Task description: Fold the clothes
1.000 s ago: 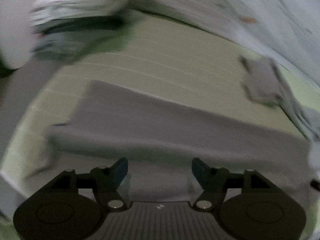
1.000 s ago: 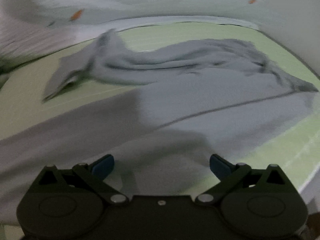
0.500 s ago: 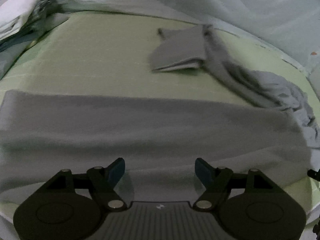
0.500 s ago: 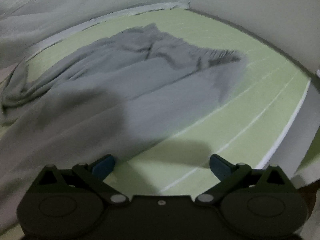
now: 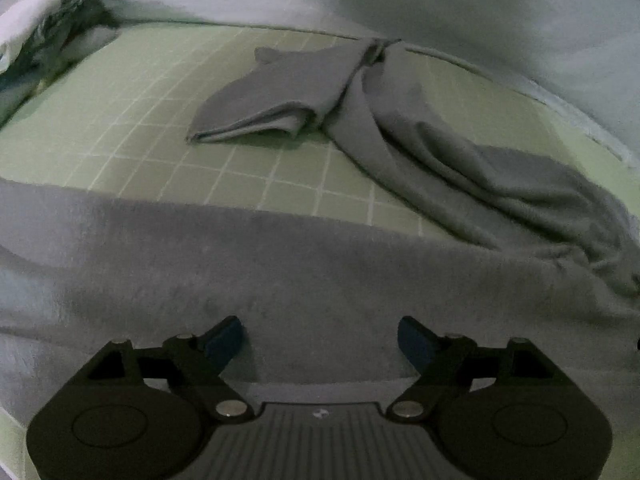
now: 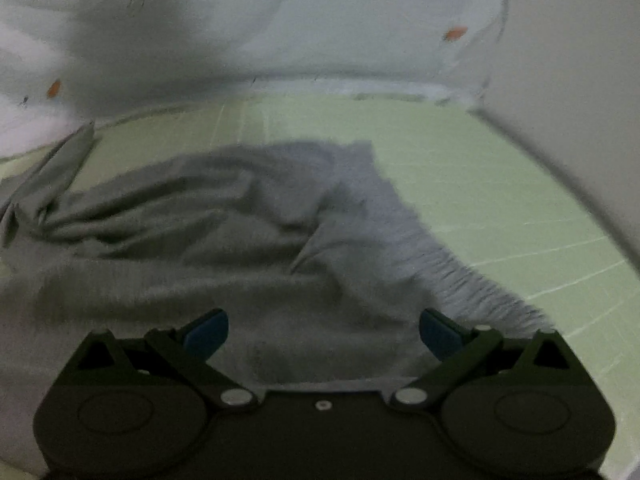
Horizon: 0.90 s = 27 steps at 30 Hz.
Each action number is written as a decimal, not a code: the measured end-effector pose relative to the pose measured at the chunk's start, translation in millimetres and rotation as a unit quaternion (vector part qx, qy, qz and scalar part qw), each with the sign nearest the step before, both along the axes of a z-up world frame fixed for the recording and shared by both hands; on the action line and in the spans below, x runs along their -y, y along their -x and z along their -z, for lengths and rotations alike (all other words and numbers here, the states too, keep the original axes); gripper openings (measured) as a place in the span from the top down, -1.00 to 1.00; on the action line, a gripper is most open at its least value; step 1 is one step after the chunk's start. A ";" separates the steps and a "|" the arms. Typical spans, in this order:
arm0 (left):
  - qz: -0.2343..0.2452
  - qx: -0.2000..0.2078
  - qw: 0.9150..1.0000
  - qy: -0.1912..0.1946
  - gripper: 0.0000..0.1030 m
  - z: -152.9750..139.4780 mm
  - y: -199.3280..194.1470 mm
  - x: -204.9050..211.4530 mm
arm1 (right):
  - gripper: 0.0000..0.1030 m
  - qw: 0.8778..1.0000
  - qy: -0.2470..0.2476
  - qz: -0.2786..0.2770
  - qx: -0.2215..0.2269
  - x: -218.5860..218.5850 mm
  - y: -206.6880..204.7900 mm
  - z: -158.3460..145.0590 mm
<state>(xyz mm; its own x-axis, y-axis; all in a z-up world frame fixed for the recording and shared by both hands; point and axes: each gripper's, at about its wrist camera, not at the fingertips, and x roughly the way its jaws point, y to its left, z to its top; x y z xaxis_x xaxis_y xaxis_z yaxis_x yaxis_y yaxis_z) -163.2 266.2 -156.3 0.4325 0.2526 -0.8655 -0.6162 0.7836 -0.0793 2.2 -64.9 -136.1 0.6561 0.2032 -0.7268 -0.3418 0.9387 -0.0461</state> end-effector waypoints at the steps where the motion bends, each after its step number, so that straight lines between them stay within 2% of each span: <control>1: 0.002 -0.009 1.000 -0.003 -0.66 0.0 0.4 3.3 | -1.00 1.000 0.004 -0.006 -0.013 0.6 -1.9 3.6; 3: 0.005 -0.020 1.000 -0.001 -0.66 -0.6 6.8 9.7 | -1.00 0.999 0.014 -0.019 -0.031 4.3 1.7 9.3; 7: 0.020 -0.040 0.999 0.002 -0.68 -1.3 26.4 24.5 | -1.00 0.998 -0.005 -0.020 -0.059 22.7 22.0 11.2; 10: 0.036 -0.053 0.998 0.008 -0.72 -1.3 42.7 38.7 | -1.00 0.997 -0.001 -0.025 -0.074 35.8 39.1 10.3; 17: 0.065 -0.079 0.995 0.021 -0.83 3.5 77.8 67.4 | -1.00 0.996 0.012 -0.025 -0.087 59.2 68.6 8.7; 19: 0.047 -0.072 0.996 0.034 -0.83 1.8 82.6 64.4 | -1.00 0.996 0.007 -0.008 -0.088 63.6 68.8 6.9; 22: -0.006 -0.034 0.997 0.069 -0.83 -4.8 86.4 47.3 | -1.00 0.997 -0.019 0.033 -0.074 73.8 67.8 -0.6; 27: -0.097 0.032 0.991 0.087 -0.83 -18.3 90.6 13.0 | -1.00 0.995 -0.055 0.081 -0.036 90.2 57.6 -15.5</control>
